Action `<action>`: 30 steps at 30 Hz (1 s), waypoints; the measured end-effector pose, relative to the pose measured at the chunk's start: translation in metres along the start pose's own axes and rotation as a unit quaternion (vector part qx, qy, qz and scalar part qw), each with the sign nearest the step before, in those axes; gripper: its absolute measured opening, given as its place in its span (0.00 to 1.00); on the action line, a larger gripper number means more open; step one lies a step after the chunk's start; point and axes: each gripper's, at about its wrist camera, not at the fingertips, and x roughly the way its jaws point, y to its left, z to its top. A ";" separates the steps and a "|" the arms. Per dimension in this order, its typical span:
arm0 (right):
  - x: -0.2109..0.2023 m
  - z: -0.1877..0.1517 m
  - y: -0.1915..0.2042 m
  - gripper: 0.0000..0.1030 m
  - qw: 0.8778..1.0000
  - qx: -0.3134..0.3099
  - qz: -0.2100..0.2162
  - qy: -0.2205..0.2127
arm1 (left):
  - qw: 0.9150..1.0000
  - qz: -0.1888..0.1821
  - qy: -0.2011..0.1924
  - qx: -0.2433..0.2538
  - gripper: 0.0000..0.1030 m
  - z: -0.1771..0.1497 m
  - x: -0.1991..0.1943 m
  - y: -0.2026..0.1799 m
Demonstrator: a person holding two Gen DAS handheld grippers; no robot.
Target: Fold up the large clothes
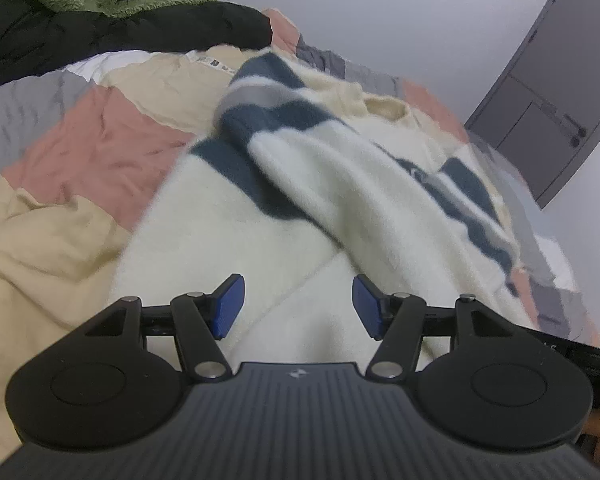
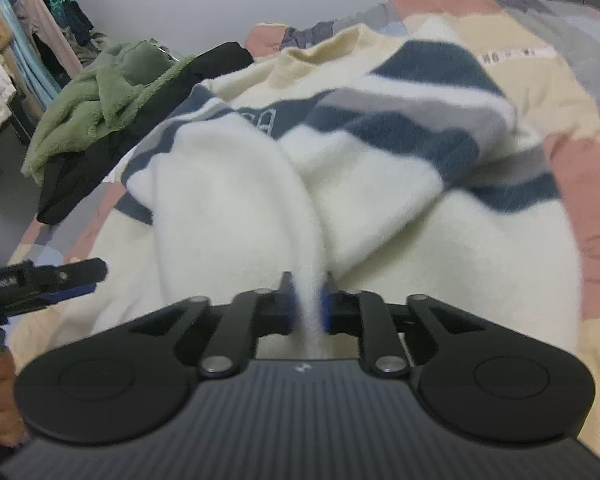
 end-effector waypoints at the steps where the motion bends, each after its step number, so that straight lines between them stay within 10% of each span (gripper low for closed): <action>1: -0.003 0.002 0.000 0.10 1.000 -0.001 -0.004 -0.006 | 1.000 -0.002 -0.005 -0.003 0.63 0.002 -0.003 0.002; 7: -0.026 0.018 -0.007 0.09 0.995 0.004 -0.054 -0.082 | 1.000 -0.010 -0.025 -0.011 0.63 0.008 -0.017 0.010; 17: -0.007 0.010 -0.021 0.14 0.995 0.035 -0.093 -0.022 | 0.998 -0.011 -0.021 -0.055 0.63 0.010 -0.019 0.032; 30: -0.072 -0.005 -0.042 0.84 0.978 0.123 -0.150 -0.077 | 0.986 0.040 -0.077 -0.140 0.64 0.017 -0.062 0.084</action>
